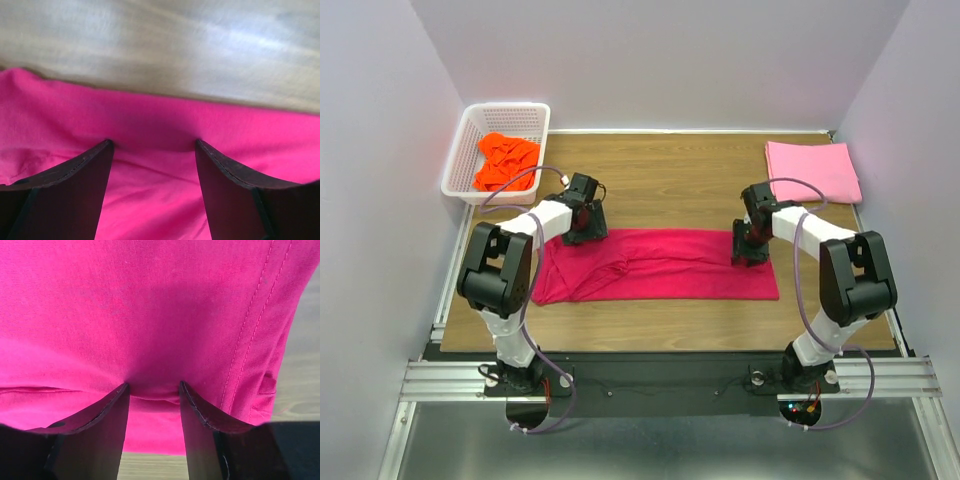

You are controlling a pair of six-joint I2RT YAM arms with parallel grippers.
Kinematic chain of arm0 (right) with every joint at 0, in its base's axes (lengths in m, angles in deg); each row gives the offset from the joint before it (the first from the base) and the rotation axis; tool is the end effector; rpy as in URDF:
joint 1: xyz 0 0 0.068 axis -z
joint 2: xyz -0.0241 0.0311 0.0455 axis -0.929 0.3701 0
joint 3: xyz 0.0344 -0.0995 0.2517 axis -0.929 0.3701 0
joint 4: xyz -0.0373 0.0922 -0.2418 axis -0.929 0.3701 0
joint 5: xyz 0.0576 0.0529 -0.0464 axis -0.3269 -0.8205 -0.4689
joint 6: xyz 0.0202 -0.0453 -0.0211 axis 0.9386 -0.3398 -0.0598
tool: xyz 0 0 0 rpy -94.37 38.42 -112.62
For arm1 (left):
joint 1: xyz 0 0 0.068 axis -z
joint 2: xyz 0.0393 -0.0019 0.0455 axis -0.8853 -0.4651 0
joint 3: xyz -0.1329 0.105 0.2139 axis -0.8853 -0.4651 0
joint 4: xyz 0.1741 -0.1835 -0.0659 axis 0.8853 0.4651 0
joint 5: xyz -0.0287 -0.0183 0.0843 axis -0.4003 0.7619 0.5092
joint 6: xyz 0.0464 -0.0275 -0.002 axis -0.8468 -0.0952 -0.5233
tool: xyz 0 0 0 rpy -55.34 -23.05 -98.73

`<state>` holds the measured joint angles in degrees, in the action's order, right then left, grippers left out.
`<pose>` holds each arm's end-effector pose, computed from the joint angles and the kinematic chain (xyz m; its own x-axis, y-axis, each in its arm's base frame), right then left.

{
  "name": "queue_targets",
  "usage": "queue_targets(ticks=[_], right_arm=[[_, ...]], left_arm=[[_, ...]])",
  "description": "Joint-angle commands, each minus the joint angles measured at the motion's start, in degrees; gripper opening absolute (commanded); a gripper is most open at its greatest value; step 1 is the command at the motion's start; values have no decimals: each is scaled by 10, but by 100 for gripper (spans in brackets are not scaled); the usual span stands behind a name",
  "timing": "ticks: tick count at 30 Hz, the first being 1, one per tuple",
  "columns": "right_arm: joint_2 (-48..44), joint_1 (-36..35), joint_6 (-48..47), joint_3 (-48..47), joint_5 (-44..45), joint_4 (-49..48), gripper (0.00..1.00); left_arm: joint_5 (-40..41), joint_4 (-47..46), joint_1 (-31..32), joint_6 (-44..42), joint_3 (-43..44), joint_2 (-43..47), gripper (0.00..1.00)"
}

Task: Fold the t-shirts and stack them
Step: Fold the tshirt

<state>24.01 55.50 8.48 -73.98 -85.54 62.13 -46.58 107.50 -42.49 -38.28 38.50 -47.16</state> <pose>0.3032 0.0684 0.1699 -0.9584 0.1158 -0.2608 0.0983 0.9920 0.0792 0.3420 -0.1192 0.1790 -0.8319 -0.1600 -0.5314 -0.0871 0.9833 -0.1598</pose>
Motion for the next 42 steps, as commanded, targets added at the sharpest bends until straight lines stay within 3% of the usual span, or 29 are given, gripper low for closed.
queue_targets(ticks=[1,7,12,17,25,33,42], right_arm=[[-13,1,37,33,-2,61,51],[-48,-1,63,82,-80,66,56],[-60,-23,53,103,-118,73,56],[-68,-91,46,93,-136,74,56],[-34,-199,49,16,-176,73,57],[2,-249,54,-71,-173,73,58],[2,-233,6,-180,-52,90,59]], left_arm=[[-1,-4,2,-6,41,-28,78],[-31,-14,3,-26,122,-117,78],[-49,13,3,-63,286,-229,78],[-59,34,3,-89,458,-333,79],[-109,35,2,-123,658,-453,79],[-163,-17,2,-141,681,-439,79],[-96,-33,2,-128,525,-198,80]])
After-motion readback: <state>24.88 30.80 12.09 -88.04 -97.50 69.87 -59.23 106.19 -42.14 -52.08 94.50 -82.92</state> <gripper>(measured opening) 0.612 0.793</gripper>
